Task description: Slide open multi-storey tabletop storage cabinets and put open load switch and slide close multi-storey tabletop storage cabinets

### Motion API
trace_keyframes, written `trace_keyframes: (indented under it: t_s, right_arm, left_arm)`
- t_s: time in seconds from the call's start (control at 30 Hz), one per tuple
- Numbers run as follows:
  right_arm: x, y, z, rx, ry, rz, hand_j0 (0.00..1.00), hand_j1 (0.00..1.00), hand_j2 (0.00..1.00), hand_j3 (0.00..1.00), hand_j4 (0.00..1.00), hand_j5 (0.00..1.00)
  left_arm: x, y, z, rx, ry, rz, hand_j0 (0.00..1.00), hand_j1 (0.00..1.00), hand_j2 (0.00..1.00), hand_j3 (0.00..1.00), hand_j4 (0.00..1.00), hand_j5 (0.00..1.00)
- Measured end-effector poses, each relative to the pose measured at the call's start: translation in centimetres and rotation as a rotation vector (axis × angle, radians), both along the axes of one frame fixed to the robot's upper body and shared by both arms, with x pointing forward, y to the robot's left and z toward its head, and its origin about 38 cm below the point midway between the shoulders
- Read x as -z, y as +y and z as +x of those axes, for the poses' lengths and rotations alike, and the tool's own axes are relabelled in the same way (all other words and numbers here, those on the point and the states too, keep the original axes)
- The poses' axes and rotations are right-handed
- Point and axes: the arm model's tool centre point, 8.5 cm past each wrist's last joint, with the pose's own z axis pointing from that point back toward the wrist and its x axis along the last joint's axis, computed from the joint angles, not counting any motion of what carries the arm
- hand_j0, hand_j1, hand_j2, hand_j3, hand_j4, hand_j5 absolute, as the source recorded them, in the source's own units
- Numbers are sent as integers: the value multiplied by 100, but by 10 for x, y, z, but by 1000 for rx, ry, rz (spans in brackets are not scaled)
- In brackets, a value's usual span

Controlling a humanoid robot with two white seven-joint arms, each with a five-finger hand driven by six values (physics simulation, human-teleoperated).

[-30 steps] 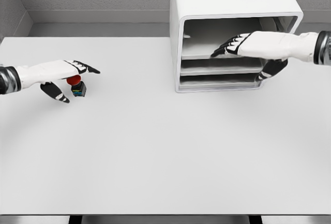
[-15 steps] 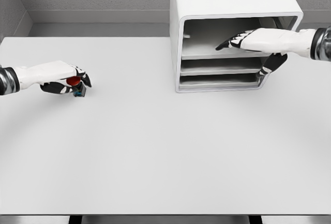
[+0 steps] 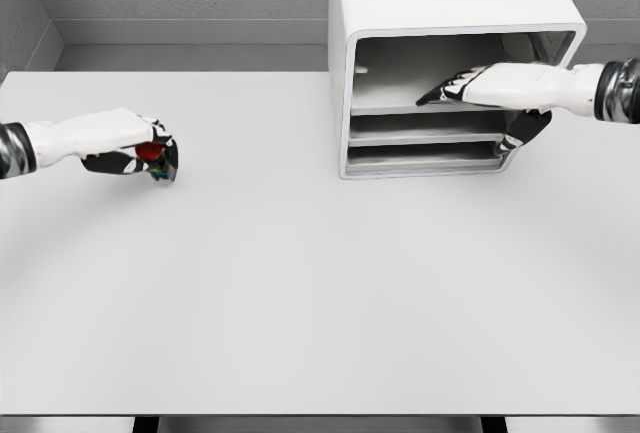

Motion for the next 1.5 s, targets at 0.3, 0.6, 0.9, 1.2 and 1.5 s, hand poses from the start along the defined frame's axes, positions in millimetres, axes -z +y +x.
trace_keyframes:
  t_s: [0.3,0.6,0.9,1.2,1.5]
  right_arm:
    - [1,5,-5,-57,-10,-4,100,100,100,100,100,100]
    - [0,6,-12,-80,-20,-18,100,100,100,100,100,100]
    - [-3,7,-24,-130,-27,-14,100,100,100,100,100,100]
    - [-7,4,-44,-192,-38,-46,100,100,100,100,100,100]
    - [-10,2,-61,-255,-47,-72,100,100,100,100,100,100]
  left_arm:
    - [-43,-14,-23,106,-65,-37,46,46,46,46,46,46]
    - [-77,-46,-48,242,-120,-101,46,46,46,46,46,46]
    - [-94,-61,-56,297,-154,-148,46,46,46,46,46,46]
    - [-103,-91,-54,360,-191,-212,46,46,46,46,46,46]
    - [-108,-124,-51,425,-219,-264,46,46,46,46,46,46]
